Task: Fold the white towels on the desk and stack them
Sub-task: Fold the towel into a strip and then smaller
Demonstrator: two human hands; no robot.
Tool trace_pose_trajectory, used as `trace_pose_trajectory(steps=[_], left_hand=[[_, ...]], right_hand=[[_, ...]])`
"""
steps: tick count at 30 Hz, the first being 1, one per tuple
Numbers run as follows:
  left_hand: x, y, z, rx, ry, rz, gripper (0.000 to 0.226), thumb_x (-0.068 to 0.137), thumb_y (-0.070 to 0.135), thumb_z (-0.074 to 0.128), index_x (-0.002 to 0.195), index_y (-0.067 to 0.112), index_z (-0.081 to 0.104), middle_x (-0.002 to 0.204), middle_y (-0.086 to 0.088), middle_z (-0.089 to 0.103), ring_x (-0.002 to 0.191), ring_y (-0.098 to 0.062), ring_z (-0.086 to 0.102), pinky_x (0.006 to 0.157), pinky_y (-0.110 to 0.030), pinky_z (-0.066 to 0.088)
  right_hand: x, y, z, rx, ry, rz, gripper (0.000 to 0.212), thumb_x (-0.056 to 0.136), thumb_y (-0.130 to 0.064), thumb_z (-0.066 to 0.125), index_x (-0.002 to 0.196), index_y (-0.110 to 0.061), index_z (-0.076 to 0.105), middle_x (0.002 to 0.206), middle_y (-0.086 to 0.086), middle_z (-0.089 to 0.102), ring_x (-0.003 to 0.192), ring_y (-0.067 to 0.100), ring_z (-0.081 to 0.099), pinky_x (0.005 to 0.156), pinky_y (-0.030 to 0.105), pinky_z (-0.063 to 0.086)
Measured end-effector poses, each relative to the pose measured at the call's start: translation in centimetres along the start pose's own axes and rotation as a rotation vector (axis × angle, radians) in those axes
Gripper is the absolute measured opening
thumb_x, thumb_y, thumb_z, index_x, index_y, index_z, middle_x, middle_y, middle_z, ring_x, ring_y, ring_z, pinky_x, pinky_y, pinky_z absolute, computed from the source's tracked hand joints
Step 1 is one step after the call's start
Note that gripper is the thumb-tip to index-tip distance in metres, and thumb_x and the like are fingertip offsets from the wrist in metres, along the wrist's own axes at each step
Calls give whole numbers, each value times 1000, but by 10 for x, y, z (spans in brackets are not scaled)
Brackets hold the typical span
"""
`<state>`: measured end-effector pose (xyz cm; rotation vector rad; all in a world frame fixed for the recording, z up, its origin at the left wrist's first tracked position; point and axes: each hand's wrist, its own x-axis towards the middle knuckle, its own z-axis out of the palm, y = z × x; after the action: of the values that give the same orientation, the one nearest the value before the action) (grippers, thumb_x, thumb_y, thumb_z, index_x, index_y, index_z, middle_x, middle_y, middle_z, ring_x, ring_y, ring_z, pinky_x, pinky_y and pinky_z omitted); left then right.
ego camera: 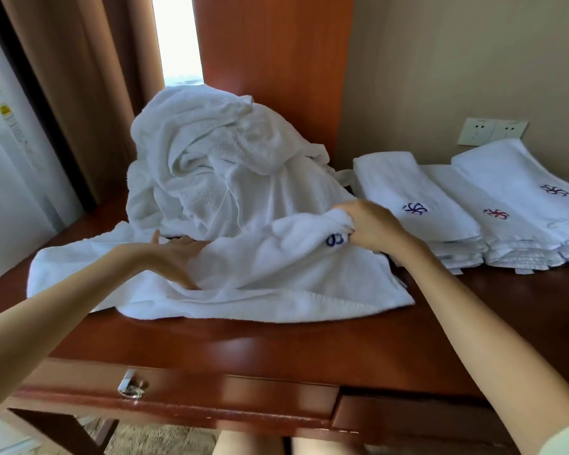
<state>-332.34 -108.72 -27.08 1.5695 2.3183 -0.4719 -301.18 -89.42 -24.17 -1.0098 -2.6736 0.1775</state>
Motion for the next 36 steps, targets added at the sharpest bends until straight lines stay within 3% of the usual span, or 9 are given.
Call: trace_pose_trajectory(steps=[3, 6, 11, 15, 18, 23, 28, 33, 36], left_hand=[[-5, -4, -2, 0, 166, -3, 92, 75, 55, 70, 149, 32, 20, 147, 4, 41, 136, -24, 38, 115, -48, 15], [-11, -5, -13, -22, 804, 47, 39, 73, 9, 71, 110, 14, 61, 100, -11, 69, 87, -36, 64, 76, -43, 51], [-13, -23, -28, 0, 1411, -3, 60, 56, -12, 65, 113, 5, 56, 111, -19, 48, 103, -38, 46, 114, -41, 15], [-16, -23, 25, 148, 1041, 400, 72, 50, 5, 89, 118, 10, 62, 126, -18, 53, 120, -33, 46, 111, -44, 25], [-29, -12, 54, 26, 786, 448, 97, 47, -8, 73, 134, 29, 52, 143, -4, 44, 133, -26, 40, 109, -44, 34], [-42, 37, 51, 82, 488, 488, 106, 68, 4, 57, 150, 42, 3, 152, 23, 1, 145, -2, -4, 120, -37, -8], [-65, 83, 23, -79, 388, 626, 26, 89, 47, 52, 114, 40, 53, 117, 19, 51, 105, -2, 52, 95, -27, 40], [-62, 118, 4, -198, 323, 594, 58, 80, 78, 26, 120, 45, 53, 103, 19, 62, 92, 5, 56, 85, -22, 47], [-45, 144, 8, -207, 412, 667, 58, 87, 66, 33, 134, 37, 49, 127, 14, 54, 111, -2, 53, 95, -25, 44]], right_hand=[[7, -7, -22, -111, 351, -74, 45, 74, 8, 60, 114, -11, 67, 101, 12, 60, 97, 33, 53, 69, 31, 30], [6, -10, -42, -219, 663, -145, 48, 69, 14, 53, 105, -12, 71, 90, 12, 57, 86, 33, 51, 72, 35, 29], [-12, 0, -31, -477, 1117, -280, 41, 94, 0, 42, 113, -20, 72, 98, 7, 49, 85, 25, 40, 81, 38, 31], [-64, 28, 12, -516, 528, -380, 77, 54, 13, 72, 123, -21, 66, 122, 11, 51, 113, 30, 42, 100, 48, 38], [-103, 43, 36, -413, 68, -314, 95, 61, 14, 61, 143, -32, 46, 148, 5, 38, 138, 19, 18, 116, 38, 6], [-121, 46, 34, -138, -9, -282, 80, 72, 13, 48, 140, -30, 49, 156, -8, 29, 145, 10, 17, 113, 21, 5], [-142, 39, 12, -24, -57, -262, 33, 75, -10, 61, 101, -28, 68, 104, -19, 65, 96, 7, 59, 85, 23, 36], [-164, 33, -17, 164, -532, -55, 51, 64, -74, 65, 107, -47, 62, 110, -33, 57, 98, -8, 55, 83, 19, 45], [-161, 30, -34, 458, -584, 17, 47, 75, -70, 62, 112, -41, 65, 104, -24, 68, 89, -2, 63, 78, 15, 47]])
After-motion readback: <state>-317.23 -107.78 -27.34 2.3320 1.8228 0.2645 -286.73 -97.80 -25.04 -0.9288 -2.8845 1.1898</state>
